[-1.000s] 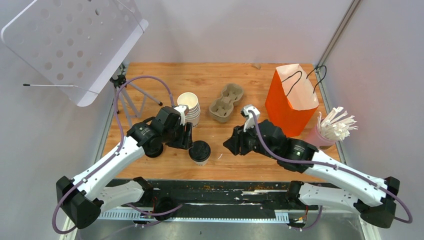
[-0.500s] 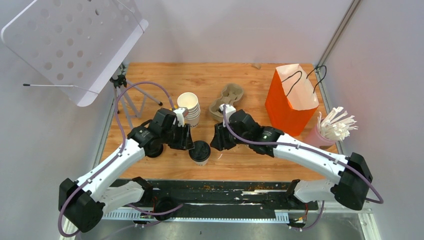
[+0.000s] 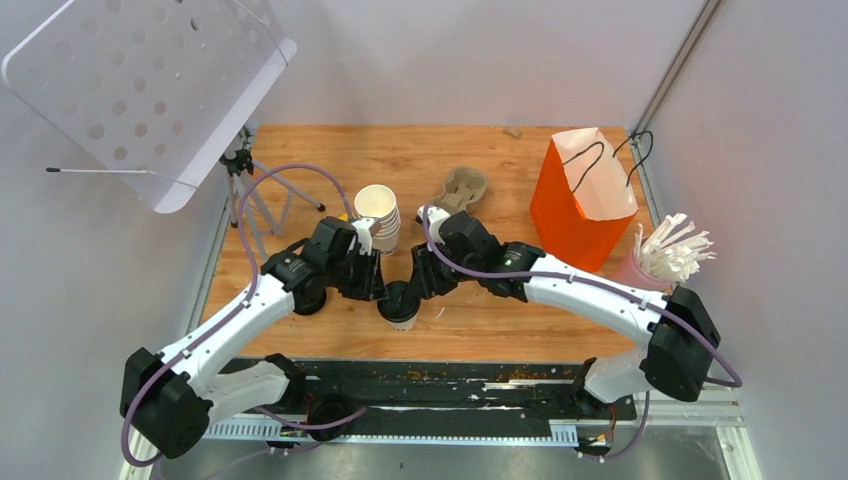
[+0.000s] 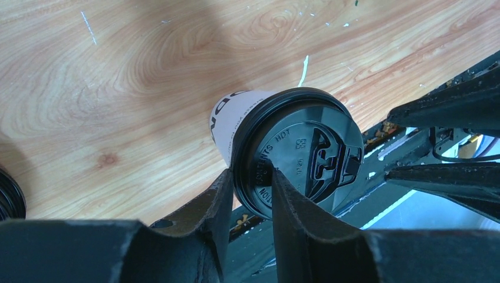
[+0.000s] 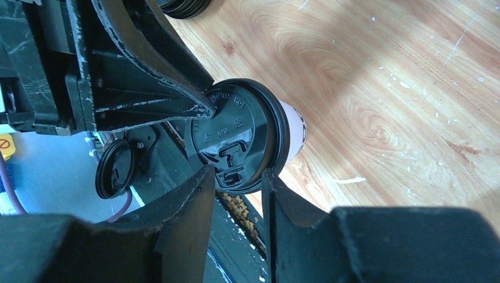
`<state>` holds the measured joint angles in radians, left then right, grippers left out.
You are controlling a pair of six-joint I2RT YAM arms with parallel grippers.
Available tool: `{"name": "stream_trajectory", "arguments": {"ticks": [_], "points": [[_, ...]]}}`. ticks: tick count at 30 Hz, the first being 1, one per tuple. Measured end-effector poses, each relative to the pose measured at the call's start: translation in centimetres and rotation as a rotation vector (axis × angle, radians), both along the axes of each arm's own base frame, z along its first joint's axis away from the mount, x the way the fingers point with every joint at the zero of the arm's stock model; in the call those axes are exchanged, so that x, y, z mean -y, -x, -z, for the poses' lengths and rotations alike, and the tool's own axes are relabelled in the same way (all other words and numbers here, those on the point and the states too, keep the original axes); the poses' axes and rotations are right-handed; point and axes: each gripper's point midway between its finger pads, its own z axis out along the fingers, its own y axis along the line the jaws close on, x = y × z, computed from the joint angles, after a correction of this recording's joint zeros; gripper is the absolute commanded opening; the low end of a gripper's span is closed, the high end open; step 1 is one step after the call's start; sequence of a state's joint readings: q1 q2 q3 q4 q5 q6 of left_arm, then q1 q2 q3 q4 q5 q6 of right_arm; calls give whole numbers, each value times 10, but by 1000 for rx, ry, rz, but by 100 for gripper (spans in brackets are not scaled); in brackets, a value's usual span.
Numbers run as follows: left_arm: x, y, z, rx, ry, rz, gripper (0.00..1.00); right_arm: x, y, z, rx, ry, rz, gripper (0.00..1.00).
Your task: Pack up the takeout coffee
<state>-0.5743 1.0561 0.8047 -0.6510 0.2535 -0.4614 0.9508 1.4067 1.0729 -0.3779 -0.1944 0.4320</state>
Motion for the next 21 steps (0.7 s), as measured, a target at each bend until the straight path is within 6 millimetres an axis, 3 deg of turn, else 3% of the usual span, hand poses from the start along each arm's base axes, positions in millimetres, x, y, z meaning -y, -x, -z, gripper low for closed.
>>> {"name": "stream_trajectory", "arguments": {"ticks": [13, 17, 21], "points": [[3, -3, 0, 17, 15, 6, 34, -2, -3, 31, -34, 90, -19, 27], [3, -3, 1, 23, 23, 8, 34, -2, -4, 30, -36, 95, -18, 25], [4, -2, 1, 33, 33, 10, 34, -2, -4, 28, -37, 97, -18, 30]]}}
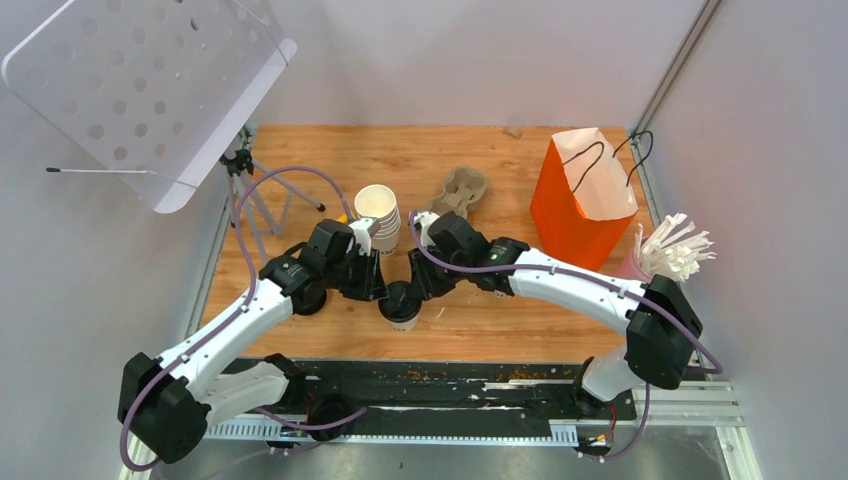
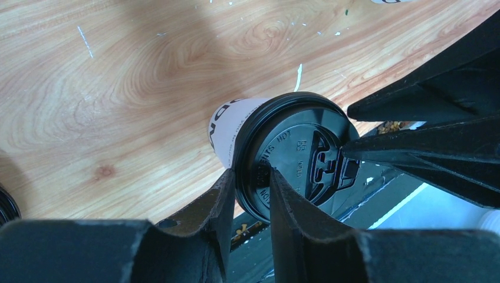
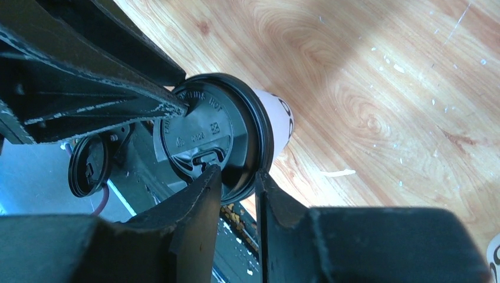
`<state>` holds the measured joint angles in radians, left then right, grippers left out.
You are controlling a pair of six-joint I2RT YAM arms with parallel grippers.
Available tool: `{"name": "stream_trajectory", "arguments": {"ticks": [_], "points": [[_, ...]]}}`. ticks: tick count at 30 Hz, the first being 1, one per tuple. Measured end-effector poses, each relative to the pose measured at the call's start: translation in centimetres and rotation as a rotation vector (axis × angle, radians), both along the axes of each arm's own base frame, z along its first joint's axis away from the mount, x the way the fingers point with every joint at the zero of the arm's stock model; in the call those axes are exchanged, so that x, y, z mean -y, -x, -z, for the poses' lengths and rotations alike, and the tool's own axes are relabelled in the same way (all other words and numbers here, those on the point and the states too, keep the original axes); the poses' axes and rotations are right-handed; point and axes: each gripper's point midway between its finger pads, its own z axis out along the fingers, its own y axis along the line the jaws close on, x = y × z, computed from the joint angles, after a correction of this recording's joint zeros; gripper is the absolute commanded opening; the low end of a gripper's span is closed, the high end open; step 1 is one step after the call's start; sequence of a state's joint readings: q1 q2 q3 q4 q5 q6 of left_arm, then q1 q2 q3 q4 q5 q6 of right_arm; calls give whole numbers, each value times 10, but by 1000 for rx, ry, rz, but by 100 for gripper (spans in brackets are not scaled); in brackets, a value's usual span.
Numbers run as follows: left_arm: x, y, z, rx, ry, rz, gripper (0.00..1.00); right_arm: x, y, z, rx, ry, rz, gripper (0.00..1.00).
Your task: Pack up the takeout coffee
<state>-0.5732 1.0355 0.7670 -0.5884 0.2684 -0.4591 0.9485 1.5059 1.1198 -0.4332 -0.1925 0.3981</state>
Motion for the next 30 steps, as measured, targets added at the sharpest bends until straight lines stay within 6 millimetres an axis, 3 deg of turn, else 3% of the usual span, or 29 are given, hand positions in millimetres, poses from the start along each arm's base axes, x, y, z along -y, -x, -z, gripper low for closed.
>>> {"name": "stream_trajectory", "arguments": {"ticks": [6, 12, 18, 30], "points": [[1, 0, 0, 3, 6, 3, 34, 5, 4, -3, -14, 18, 0, 27], [4, -1, 1, 9, 25, 6, 34, 2, 10, -17, -22, -30, -19, 16], [7, -2, 1, 12, 39, 9, 35, -5, 15, -23, -39, -75, -46, 16], [9, -2, 2, 9, 54, 9, 35, -2, 16, -12, -59, -64, -48, 15]]}}
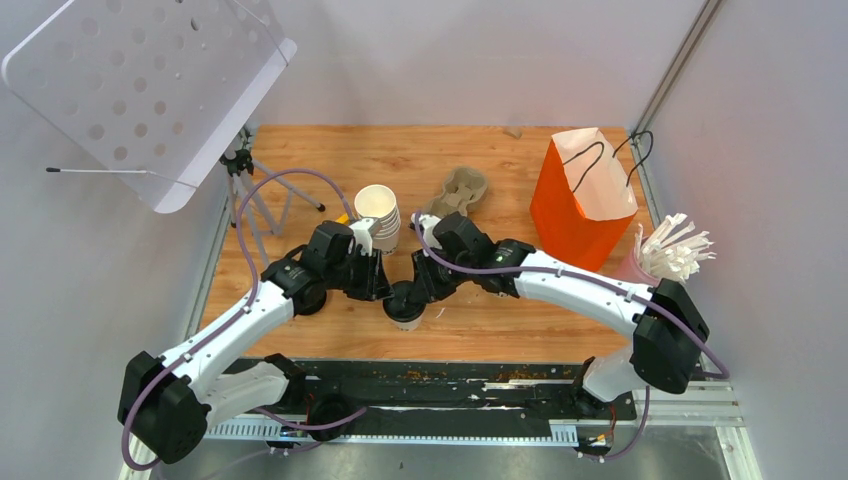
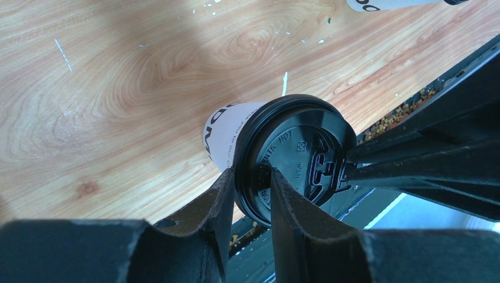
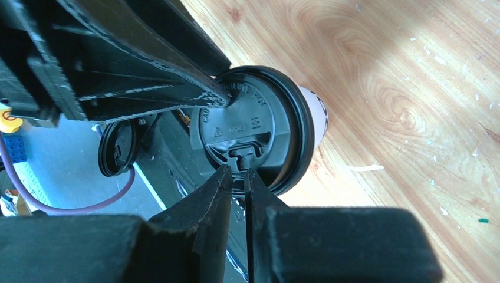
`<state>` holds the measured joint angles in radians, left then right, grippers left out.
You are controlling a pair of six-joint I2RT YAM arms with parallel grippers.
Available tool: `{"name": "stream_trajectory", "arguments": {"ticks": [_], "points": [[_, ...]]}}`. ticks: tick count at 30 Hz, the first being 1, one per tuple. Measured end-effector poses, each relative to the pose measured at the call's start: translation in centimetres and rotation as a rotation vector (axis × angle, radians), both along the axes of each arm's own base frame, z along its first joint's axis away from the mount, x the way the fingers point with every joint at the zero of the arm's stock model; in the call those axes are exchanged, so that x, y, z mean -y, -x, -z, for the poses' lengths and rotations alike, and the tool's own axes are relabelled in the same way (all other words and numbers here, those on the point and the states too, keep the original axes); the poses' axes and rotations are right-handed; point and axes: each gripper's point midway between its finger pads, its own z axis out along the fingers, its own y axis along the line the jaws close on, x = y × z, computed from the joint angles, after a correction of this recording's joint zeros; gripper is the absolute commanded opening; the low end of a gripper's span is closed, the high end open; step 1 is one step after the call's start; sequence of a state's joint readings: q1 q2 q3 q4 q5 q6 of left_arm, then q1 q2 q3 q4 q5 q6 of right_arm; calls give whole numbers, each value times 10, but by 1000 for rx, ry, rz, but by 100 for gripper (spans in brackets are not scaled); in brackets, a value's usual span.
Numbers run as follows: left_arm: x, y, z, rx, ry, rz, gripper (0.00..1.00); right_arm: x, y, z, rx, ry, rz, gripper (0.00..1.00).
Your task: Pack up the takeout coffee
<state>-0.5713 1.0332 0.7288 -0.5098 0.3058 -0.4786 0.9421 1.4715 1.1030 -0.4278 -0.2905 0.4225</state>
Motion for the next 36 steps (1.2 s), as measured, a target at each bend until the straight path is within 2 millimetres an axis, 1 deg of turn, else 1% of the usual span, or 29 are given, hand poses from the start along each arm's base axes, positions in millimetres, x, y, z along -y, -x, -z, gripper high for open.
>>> {"name": "stream_trajectory", "arguments": {"ticks": [3, 10, 24, 36], "points": [[1, 0, 0, -2, 6, -2, 35, 3, -1, 6, -8, 7, 5, 13], [1, 0, 1, -2, 6, -3, 34, 2, -2, 10, -6, -13, 8, 13], [3, -1, 2, -2, 21, -8, 32, 9, -5, 14, 3, -68, 32, 12], [6, -4, 3, -17, 35, -25, 31, 12, -7, 18, -5, -162, 66, 11]]}}
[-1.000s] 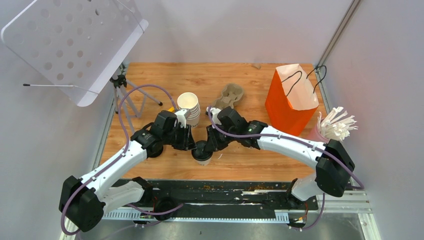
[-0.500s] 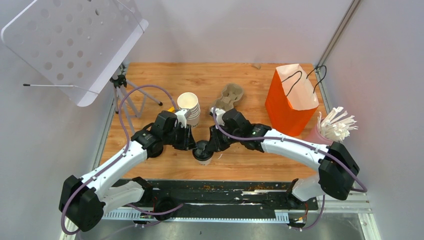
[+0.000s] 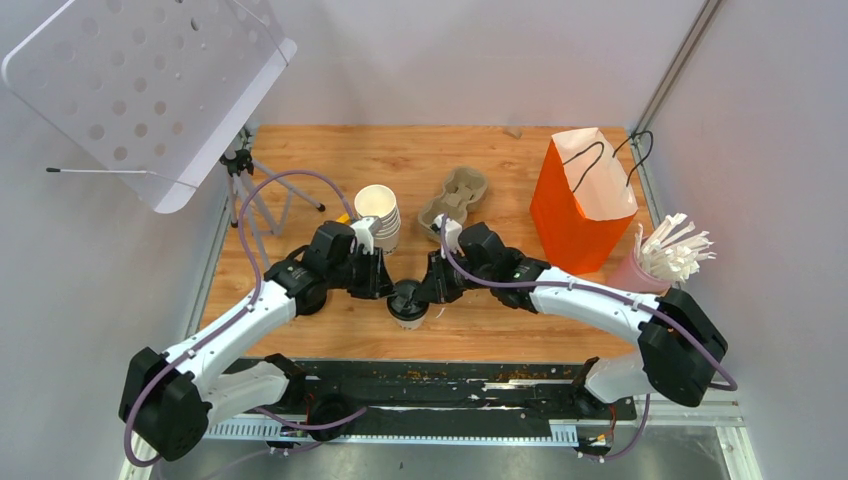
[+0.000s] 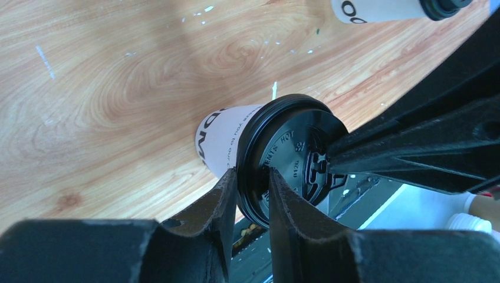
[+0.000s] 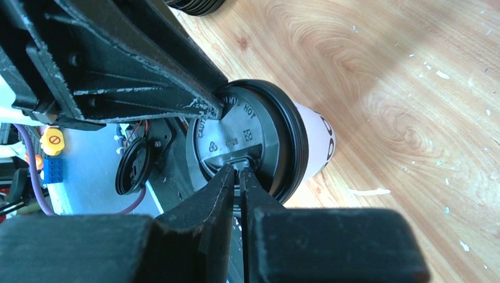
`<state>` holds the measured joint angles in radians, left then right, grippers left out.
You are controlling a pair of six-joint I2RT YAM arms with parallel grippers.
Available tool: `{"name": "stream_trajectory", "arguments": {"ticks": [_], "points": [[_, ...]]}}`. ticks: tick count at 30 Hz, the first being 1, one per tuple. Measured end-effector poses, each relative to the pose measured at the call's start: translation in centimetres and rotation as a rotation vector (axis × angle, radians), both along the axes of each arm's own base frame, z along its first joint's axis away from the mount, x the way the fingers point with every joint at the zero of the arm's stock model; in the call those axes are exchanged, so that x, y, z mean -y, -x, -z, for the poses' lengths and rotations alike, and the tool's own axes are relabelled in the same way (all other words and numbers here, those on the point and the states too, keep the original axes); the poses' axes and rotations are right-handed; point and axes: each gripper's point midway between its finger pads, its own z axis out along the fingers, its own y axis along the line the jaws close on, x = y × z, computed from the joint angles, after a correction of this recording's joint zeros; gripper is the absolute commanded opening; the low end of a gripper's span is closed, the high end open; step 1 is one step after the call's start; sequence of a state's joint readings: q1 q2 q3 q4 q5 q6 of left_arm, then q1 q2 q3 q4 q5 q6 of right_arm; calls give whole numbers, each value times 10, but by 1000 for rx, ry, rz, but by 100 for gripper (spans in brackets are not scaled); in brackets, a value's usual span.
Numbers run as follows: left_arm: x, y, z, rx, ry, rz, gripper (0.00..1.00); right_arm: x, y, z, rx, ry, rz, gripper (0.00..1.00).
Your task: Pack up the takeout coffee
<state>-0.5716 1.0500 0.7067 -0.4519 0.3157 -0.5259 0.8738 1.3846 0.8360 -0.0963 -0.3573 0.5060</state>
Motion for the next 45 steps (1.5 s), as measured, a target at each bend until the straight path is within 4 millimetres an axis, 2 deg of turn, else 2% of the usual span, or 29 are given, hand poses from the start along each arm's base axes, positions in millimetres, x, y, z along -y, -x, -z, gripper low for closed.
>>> {"name": "stream_trajectory", "arguments": {"ticks": [4, 10, 13, 19, 22, 27, 34, 45], "points": [[6, -3, -3, 6, 28, 6, 31, 3, -5, 3, -13, -23, 21, 11], [14, -4, -7, 21, 67, 32, 31, 9, -4, -4, -38, -20, 26, 16], [16, -3, 0, 0, 68, 44, 31, 15, -2, -12, -50, 4, 27, 19], [20, -3, -1, -7, 89, 63, 31, 21, -3, -35, -22, 27, 22, 22], [21, -3, -1, -4, 93, 66, 31, 24, -7, -40, -1, 39, 26, 25], [22, -3, -1, -1, 99, 71, 31, 32, -15, -32, -3, 79, 34, 25], [24, -4, -1, -2, 105, 80, 31, 38, -30, -12, -32, 144, 36, 24], [25, -4, 0, -3, 109, 84, 31, 35, -28, -5, -62, 148, -7, 24]]}}
